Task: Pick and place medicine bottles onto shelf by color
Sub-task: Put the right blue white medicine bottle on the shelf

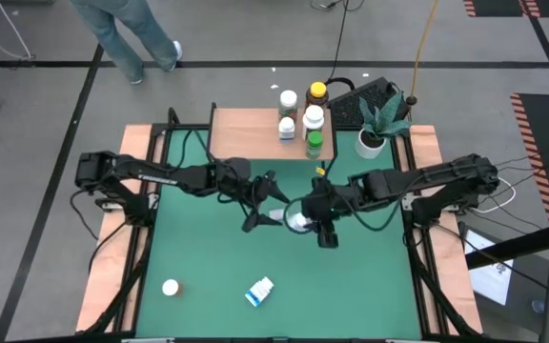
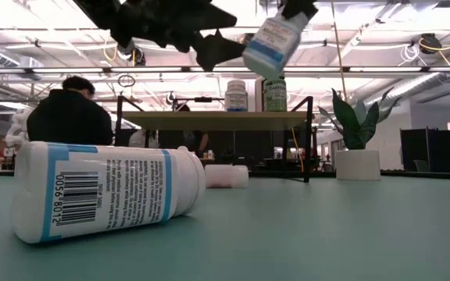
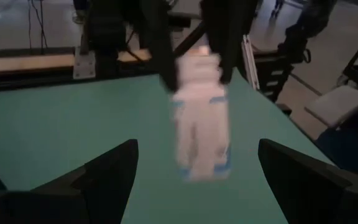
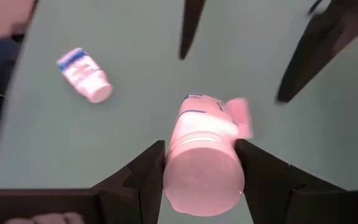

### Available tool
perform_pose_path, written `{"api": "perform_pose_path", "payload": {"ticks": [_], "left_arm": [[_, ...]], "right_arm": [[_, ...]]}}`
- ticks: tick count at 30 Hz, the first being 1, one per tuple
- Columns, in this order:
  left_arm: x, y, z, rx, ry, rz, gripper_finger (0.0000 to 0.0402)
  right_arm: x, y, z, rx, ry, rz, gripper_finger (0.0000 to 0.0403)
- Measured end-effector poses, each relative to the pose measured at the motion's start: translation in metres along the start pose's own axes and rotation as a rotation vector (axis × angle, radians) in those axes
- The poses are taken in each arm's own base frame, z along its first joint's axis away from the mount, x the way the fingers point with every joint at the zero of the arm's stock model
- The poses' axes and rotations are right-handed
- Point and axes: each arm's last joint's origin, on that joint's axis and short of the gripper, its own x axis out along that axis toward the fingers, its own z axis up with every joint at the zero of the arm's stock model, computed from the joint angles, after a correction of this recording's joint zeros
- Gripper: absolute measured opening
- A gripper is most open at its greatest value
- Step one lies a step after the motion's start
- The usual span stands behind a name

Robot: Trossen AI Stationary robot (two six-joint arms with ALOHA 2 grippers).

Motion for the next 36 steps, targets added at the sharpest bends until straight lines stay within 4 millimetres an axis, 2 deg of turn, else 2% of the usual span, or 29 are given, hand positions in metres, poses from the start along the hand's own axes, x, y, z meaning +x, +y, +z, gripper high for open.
{"api": "perform_pose_path", "payload": {"ticks": [5, 8, 11, 14, 19, 24, 29, 33, 36], "left_arm": [[0.003, -0.003, 0.0, 0.008, 0.015, 0.08, 0.0335], [0.003, -0.002, 0.0, 0.011, 0.019, 0.144, 0.0335], [0.002, 0.0, 0.0, 0.018, 0.023, 0.176, 0.0335], [0.002, 0.001, -0.002, 0.028, 0.037, 0.183, 0.0326], [0.001, 0.001, -0.007, 0.017, 0.085, 0.18, 0.0269], [-0.002, 0.0, -0.005, 0.0, 0.081, 0.182, 0.0203], [-0.006, -0.002, -0.001, -0.003, 0.077, 0.188, 0.0164], [-0.011, -0.003, 0.006, 0.021, 0.048, 0.212, 0.0164], [-0.015, -0.005, 0.014, 0.042, 0.004, 0.225, 0.0172]], "right_arm": [[-0.002, -0.014, 0.007, -0.149, -0.037, -0.103, 0.0168], [0.007, -0.023, 0.014, -0.193, -0.032, -0.124, 0.0169], [0.016, -0.027, 0.021, -0.229, -0.02, -0.082, 0.0169], [0.017, -0.028, 0.03, -0.26, -0.037, -0.062, 0.017], [0.012, -0.028, 0.038, -0.297, -0.06, -0.07, 0.017], [0.009, -0.028, 0.037, -0.281, -0.052, -0.076, 0.0171], [0.009, -0.028, 0.038, -0.305, -0.059, -0.093, 0.0184], [-0.005, -0.026, 0.04, -0.315, -0.118, -0.124, 0.022], [-0.034, -0.024, 0.045, -0.236, -0.218, -0.121, 0.025]]}}
